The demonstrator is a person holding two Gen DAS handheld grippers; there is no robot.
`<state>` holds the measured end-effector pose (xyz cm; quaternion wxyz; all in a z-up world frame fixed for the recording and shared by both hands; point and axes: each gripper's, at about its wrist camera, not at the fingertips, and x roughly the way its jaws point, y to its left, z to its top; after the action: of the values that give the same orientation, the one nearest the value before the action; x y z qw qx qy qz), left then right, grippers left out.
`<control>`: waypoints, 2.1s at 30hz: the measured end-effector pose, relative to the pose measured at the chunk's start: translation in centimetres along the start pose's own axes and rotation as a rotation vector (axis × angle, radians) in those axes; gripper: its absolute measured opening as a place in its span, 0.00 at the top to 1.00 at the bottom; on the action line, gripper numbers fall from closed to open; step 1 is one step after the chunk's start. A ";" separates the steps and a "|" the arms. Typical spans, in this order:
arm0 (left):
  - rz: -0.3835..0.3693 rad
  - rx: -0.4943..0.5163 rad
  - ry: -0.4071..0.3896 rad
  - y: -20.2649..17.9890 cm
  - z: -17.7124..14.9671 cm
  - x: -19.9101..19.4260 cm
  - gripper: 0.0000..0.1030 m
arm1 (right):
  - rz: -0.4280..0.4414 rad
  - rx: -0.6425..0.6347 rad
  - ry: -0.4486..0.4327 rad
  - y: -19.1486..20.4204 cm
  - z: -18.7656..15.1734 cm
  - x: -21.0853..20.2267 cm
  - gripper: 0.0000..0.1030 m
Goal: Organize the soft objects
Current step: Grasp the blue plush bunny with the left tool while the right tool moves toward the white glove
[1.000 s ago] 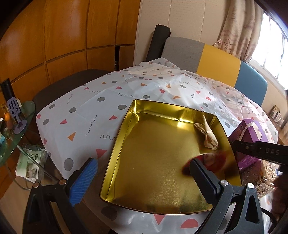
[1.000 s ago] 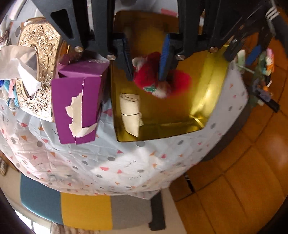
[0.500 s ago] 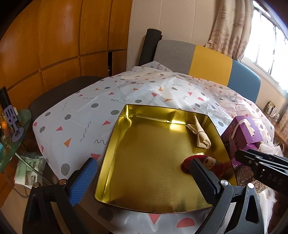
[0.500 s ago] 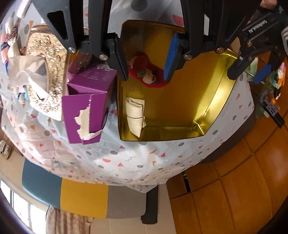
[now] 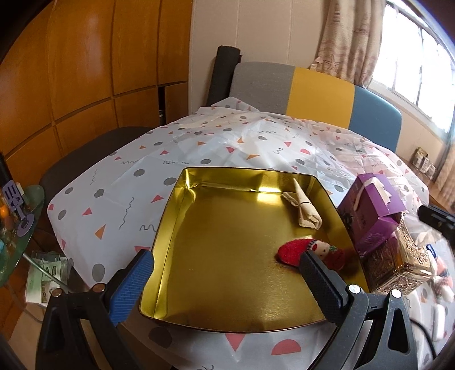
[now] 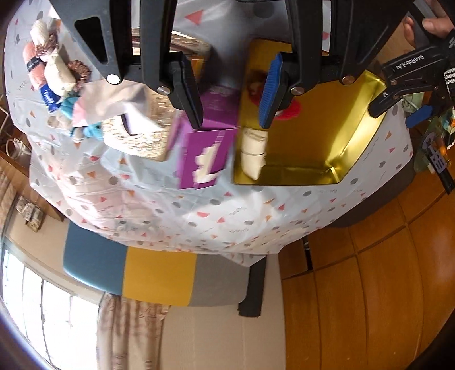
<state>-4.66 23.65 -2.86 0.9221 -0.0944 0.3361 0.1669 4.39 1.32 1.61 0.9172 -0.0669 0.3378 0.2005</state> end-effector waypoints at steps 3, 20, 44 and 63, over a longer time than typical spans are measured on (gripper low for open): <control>-0.008 0.017 -0.006 -0.5 0.0 -0.2 0.00 | -0.034 0.026 -0.018 -2.4 0.0 -0.9 0.60; -0.033 0.090 -0.012 -3.6 0.0 -0.8 0.00 | -0.333 0.271 -0.003 -19.7 -3.0 -3.2 0.60; -0.313 0.496 -0.069 -18.3 6.5 -2.7 0.00 | -0.361 0.741 0.144 -32.0 -11.2 -1.3 0.60; -0.441 1.280 0.171 -43.4 3.3 4.4 0.01 | -0.274 0.834 0.101 -33.0 -11.4 -2.6 0.60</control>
<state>16.54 -14.52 -0.55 0.7789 0.3906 0.4131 -0.2648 9.50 -32.51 -5.85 0.8663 0.2551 0.4221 -0.0798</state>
